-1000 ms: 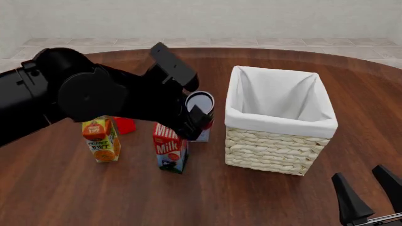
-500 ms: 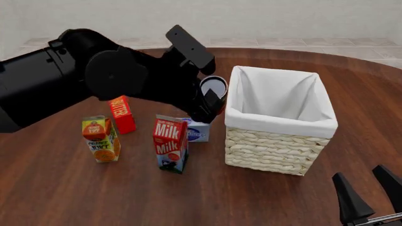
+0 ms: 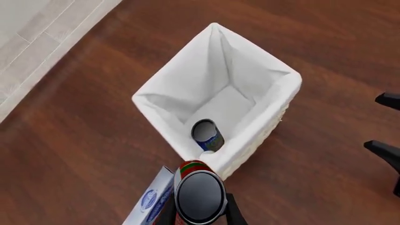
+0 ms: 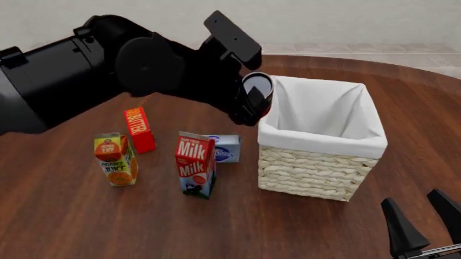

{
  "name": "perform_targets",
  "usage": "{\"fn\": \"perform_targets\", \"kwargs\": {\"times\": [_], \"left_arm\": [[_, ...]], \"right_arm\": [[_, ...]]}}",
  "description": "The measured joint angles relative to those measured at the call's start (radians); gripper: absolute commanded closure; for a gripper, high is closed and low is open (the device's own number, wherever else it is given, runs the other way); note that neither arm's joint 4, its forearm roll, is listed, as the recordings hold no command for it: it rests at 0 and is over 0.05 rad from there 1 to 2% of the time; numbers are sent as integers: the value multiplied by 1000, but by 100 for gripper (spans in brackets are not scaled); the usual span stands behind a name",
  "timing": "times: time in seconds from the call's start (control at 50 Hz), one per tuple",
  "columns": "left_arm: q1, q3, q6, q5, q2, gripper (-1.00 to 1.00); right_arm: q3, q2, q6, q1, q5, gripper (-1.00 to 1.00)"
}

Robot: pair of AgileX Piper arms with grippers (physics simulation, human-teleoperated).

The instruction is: Pick up the alphabet soup and the tomato sauce, and put them in the basket.

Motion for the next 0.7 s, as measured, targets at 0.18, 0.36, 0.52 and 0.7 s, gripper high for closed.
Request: {"fn": "perform_targets", "kwargs": {"times": [0.18, 0.36, 0.52, 0.7], "left_arm": [[-5, -44, 7, 1, 31, 100], [-15, -87, 11, 3, 64, 100], [-22, -120, 14, 2, 94, 100], [-30, -150, 14, 0, 125, 100]], "right_arm": [[0, 0, 0, -1, 0, -100], [0, 0, 0, -3, 0, -100], [0, 0, 0, -2, 0, -100], [0, 0, 1, -2, 1, -100]]}}
